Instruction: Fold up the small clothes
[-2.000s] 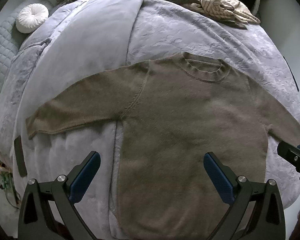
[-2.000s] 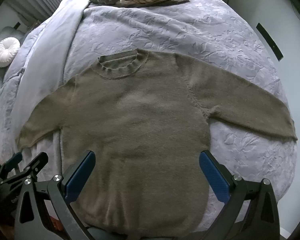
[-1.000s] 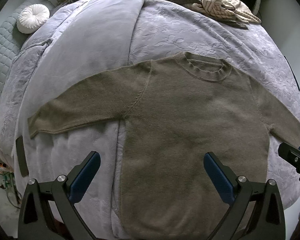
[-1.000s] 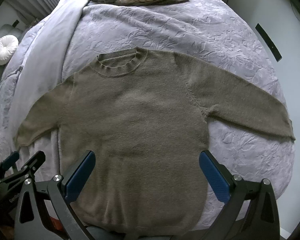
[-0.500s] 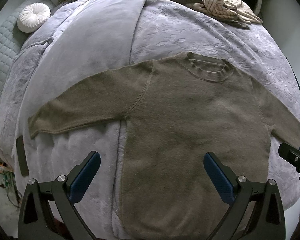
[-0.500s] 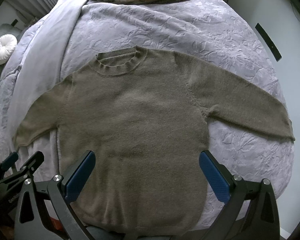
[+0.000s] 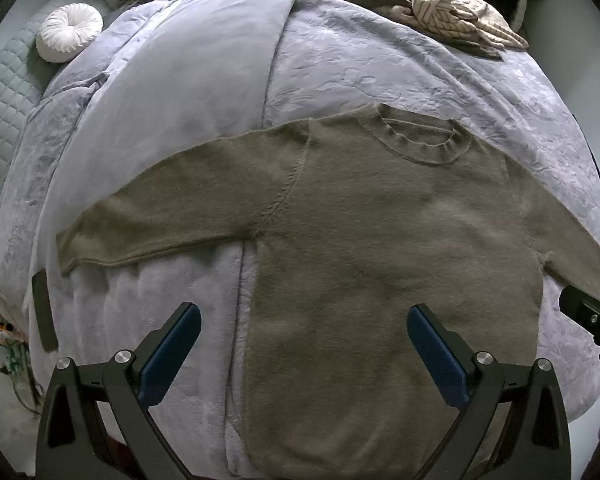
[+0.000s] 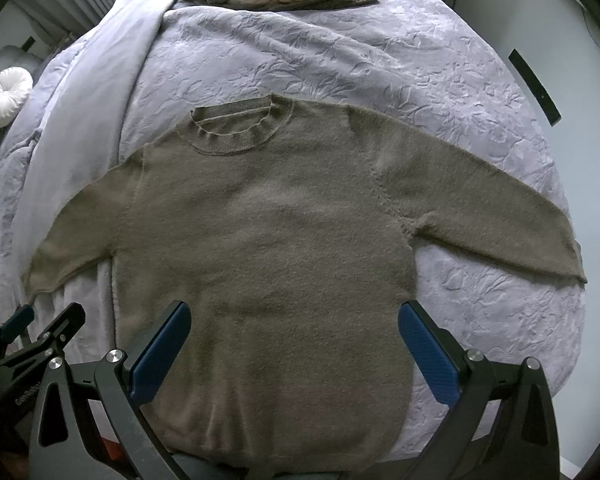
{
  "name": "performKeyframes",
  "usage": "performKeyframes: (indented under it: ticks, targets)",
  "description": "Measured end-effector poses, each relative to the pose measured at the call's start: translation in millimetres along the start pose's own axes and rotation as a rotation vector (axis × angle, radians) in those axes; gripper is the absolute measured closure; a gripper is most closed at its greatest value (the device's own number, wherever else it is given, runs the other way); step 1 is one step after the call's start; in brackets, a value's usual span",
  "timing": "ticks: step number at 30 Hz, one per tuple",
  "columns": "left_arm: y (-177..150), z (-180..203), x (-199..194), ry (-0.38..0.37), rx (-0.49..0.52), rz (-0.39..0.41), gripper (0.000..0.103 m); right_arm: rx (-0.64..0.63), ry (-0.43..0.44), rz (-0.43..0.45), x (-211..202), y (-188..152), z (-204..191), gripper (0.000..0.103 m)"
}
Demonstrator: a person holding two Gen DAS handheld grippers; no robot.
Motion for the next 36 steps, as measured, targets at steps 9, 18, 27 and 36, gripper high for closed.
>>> performKeyframes:
  ticks: [9,18,27,36]
  targets:
    - [0.1,-1.0,0.7,-0.003,-0.003,-0.002,0.0,-0.003,-0.01,-0.005,-0.4,0.4,-3.0,0.0]
    - [-2.3,-3.8,1.9,-0.005,-0.015,-0.004,0.0,-0.007,-0.024,-0.009,-0.7,-1.3,-3.3,0.0]
    - [-2.9,-12.0,4.9,-0.017,-0.037,-0.01,0.0,-0.011,-0.043,-0.021,2.0,-1.6,-15.4,0.0]
    - [-2.5,-23.0,13.2,-0.03,-0.063,-0.021,0.0,-0.013,-0.054,-0.028,9.7,-0.2,-28.4,0.0]
Point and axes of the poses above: each gripper's, at about its wrist camera, not at the fingertips, and x roughly the way its jaws point, z to its right, y to its top, the point moved 8 cm from there along x, roughly the way its jaws point, and after that the axes turned 8 degrees about -x, right-handed, at the moved point
